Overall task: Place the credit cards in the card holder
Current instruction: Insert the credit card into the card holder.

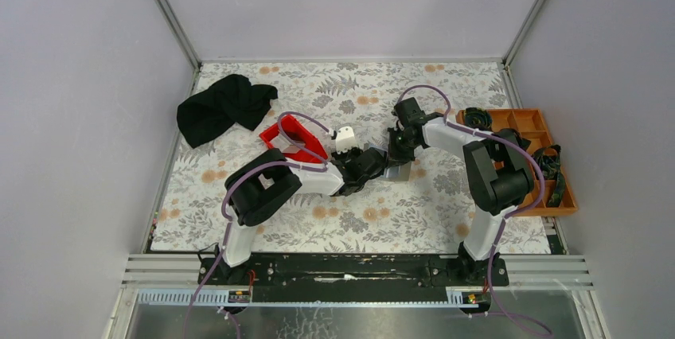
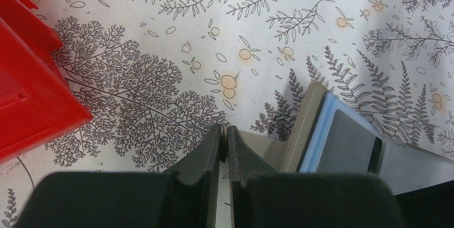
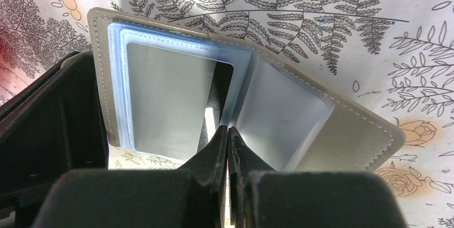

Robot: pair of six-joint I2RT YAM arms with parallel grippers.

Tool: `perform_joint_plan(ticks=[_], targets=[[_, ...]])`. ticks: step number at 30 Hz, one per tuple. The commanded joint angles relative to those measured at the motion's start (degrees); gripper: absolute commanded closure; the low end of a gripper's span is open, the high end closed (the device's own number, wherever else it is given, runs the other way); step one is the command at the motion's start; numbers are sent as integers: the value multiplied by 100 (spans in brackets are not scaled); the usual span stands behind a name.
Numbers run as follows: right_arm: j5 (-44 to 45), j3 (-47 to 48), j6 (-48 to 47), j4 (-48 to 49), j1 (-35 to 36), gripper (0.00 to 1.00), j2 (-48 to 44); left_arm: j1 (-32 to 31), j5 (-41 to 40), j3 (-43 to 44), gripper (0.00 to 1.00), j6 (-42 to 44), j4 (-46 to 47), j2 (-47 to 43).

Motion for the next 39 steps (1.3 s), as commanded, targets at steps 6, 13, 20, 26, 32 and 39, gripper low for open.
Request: perform_joint_plan(ticks=[6, 13, 20, 26, 32, 39], targets=[[-13, 320, 0, 0, 143, 95, 46, 12, 1158, -578, 100, 135, -1910, 961], [-10, 366, -11, -51, 158, 94, 41, -31, 1182, -557, 100, 118, -1915, 966], [179, 377, -127, -176, 151, 92, 31, -40, 1145, -506, 99, -38, -2058, 966], [345, 419, -255, -330, 144, 90, -46, -39, 1047, -469, 92, -233, -2270, 883], [427, 596, -416, -527, 147, 88, -152, -38, 903, -347, 77, -414, -2566, 659], [479, 806, -521, -671, 141, 85, -298, -41, 704, -281, 54, -620, -2877, 309]])
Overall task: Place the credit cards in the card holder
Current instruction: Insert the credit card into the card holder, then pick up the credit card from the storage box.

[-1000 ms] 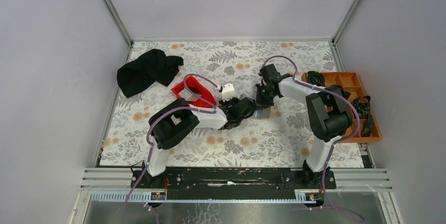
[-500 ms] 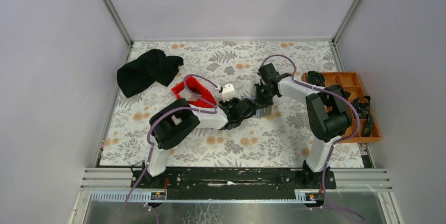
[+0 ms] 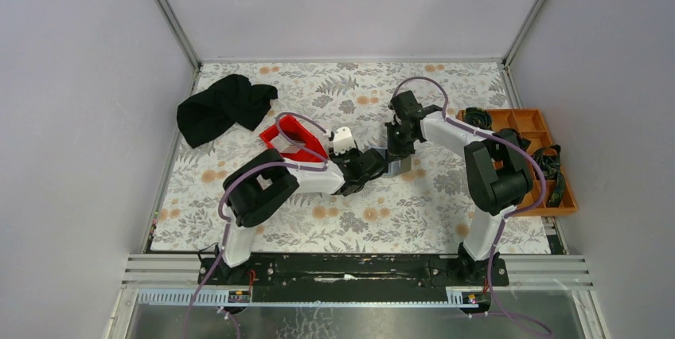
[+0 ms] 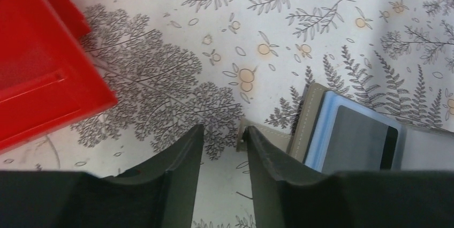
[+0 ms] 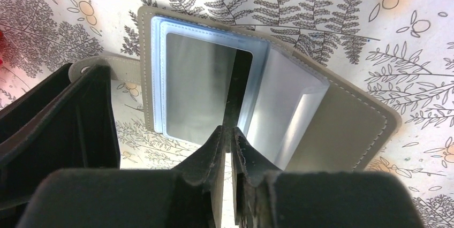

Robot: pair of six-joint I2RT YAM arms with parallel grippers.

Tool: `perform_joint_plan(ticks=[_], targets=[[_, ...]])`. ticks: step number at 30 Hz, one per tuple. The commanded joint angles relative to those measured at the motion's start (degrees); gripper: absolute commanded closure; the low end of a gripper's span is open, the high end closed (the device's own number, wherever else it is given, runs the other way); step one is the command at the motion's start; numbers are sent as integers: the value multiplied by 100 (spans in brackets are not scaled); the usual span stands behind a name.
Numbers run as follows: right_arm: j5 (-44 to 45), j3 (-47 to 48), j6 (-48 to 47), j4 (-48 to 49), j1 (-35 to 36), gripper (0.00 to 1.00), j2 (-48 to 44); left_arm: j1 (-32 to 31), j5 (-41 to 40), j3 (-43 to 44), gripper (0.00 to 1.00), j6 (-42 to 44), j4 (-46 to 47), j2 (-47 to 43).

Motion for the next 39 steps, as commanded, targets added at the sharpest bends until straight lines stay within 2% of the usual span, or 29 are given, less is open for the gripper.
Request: perform_joint_plan(ticks=[1, 6, 19, 24, 30, 37, 39], targets=[[149, 349, -166, -202, 34, 84, -345, 1, 784, -454, 51, -142, -2238, 369], [171, 376, -184, -192, 34, 75, -473, -21, 656, -469, 40, -318, -2522, 52], [383, 419, -167, 694, 46, 56, -974, -142, 206, -458, 23, -551, -3030, -1315], [337, 681, -119, 674, 106, 55, -961, -144, 73, -334, 12, -445, -2983, -1759], [512, 739, -295, 1000, 459, 55, -969, -145, -12, -301, 8, -373, -2927, -2278], [600, 1487, -589, 881, 949, 55, -588, -144, -447, -615, 6, -349, -2962, -3281], [516, 1783, -608, 868, 1070, 55, -400, -146, -631, -690, 2, -378, -3083, -3591]])
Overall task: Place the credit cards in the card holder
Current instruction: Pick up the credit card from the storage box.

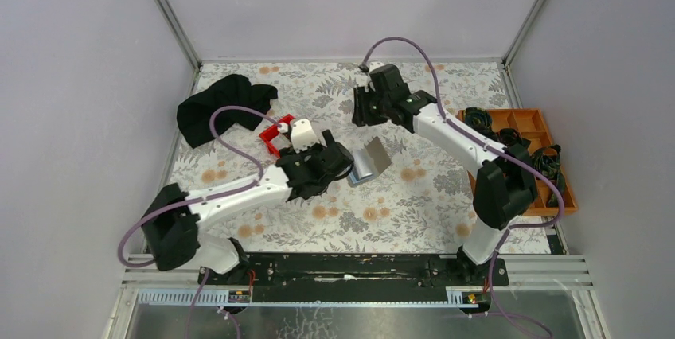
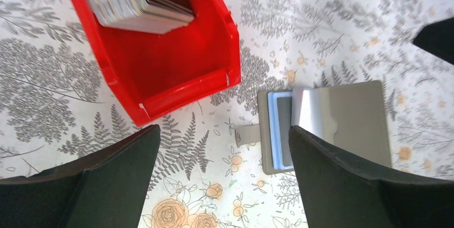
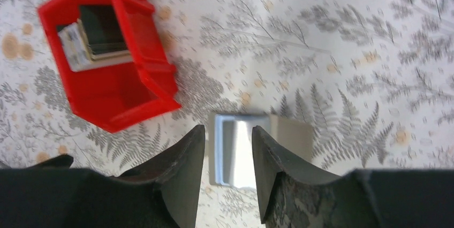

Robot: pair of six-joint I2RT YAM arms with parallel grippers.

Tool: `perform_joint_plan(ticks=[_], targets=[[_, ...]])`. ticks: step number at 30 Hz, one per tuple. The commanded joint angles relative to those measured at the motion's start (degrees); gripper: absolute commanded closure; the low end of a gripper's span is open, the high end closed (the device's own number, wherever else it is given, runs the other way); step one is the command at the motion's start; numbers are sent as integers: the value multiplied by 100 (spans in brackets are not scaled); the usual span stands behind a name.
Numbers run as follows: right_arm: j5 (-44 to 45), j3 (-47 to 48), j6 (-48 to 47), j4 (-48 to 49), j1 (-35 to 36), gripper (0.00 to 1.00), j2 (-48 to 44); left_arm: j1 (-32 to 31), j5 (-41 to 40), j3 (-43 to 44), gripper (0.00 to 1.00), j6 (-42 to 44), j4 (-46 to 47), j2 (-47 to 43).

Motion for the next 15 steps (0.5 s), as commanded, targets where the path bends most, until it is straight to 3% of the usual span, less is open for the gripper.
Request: perform_joint_plan(ticks=[1, 10, 15], targets=[[-4, 737, -241, 152, 284, 55, 362, -31, -707, -223, 0, 9, -360, -683], [-331, 2466, -718, -254, 1106, 55, 1623, -22, -1074, -797, 0, -93, -392, -2273], [-375, 3627, -925, -677, 1459, 54, 2545, -4, -1222, -833, 0, -593, -764, -2774]])
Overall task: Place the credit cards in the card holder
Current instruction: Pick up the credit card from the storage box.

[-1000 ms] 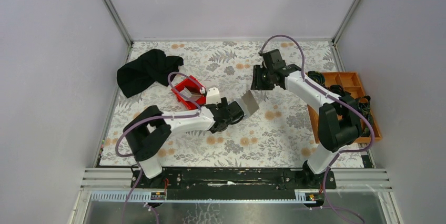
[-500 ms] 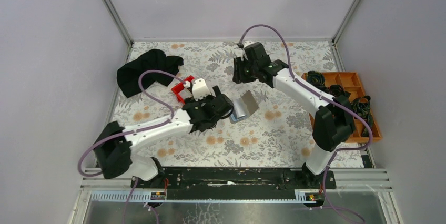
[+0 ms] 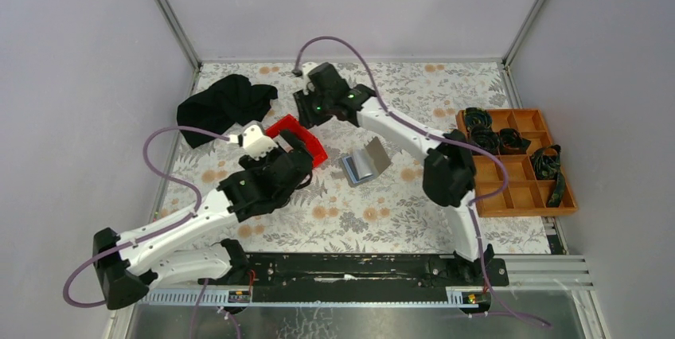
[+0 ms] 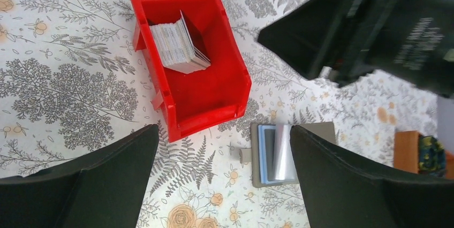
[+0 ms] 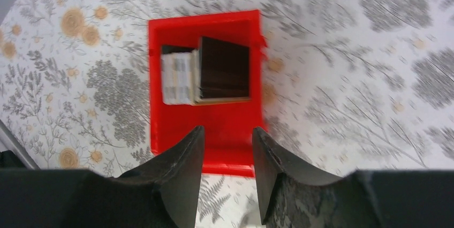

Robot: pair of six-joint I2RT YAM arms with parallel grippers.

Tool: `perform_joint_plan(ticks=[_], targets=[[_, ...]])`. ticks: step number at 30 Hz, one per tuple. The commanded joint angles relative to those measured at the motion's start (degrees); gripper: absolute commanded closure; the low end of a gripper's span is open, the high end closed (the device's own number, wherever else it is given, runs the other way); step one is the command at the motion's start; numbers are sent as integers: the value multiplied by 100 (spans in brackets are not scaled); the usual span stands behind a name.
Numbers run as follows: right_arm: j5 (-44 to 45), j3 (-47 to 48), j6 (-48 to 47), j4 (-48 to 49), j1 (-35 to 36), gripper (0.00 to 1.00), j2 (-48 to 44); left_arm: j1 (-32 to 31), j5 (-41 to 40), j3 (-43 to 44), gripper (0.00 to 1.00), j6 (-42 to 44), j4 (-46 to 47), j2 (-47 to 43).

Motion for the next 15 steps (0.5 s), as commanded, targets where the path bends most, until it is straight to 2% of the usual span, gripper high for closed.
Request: perform_joint_plan(ticks=[1, 8, 15], targets=[[-191, 1097, -334, -461, 305, 54, 681, -6, -501, -28, 0, -469, -517, -355], [-220, 2161, -292, -627, 397, 54, 1595, 1, -569, 175, 0, -698, -1042, -590], [-334, 2495, -325, -559, 430, 53, 2012, 0, -496, 73, 1, -840, -1156, -781]])
